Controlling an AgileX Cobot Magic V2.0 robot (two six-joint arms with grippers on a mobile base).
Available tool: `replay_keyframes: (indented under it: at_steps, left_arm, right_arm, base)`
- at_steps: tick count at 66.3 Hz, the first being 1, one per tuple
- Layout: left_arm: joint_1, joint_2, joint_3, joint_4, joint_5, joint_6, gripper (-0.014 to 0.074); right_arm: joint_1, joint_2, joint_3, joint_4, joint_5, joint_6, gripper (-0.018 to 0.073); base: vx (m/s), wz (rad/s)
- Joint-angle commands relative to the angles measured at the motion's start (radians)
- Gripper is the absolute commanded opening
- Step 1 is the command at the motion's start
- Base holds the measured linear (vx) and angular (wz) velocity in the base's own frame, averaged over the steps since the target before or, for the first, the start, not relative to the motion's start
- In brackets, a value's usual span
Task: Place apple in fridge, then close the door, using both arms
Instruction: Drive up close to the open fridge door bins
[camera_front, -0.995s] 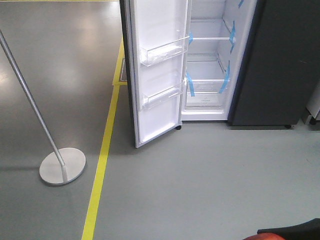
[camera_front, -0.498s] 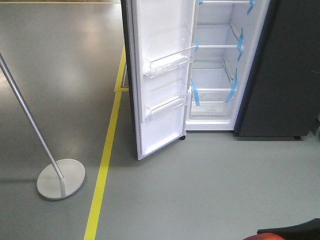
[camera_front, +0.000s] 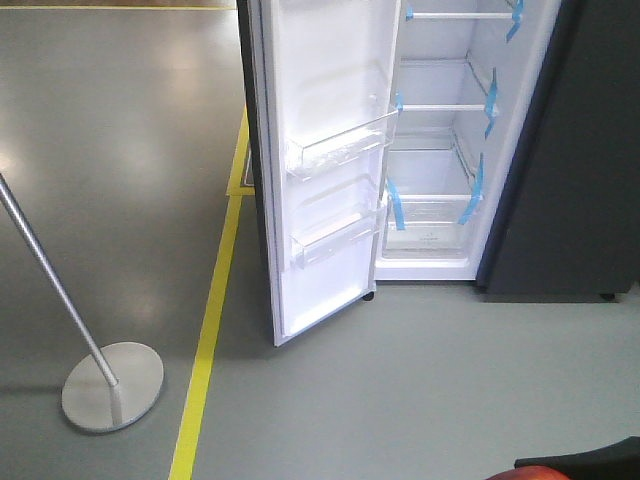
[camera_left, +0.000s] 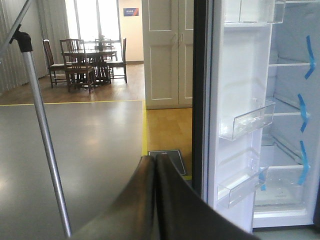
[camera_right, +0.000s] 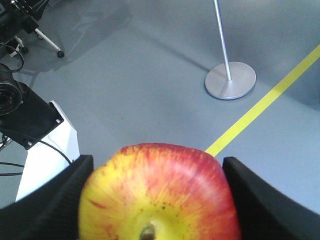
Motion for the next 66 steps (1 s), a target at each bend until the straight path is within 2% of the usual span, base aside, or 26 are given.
replay_keyframes:
  at_steps: [1,66]
  left_arm:
    - [0.003,-0.014,-0.017,-0.001,-0.074,-0.005,-0.0006]
    - [0.003,-0.014,-0.017,-0.001,-0.074,-0.005,-0.0006]
  right_arm:
    - [0.002,0.003,-0.027,0.053,-0.038,-0.001,0.0112]
    - [0.002,0.003,-0.027,0.053,-0.038,-0.001,0.0112]
  base:
    - [0.18,0.0]
    - [0.16,0.0]
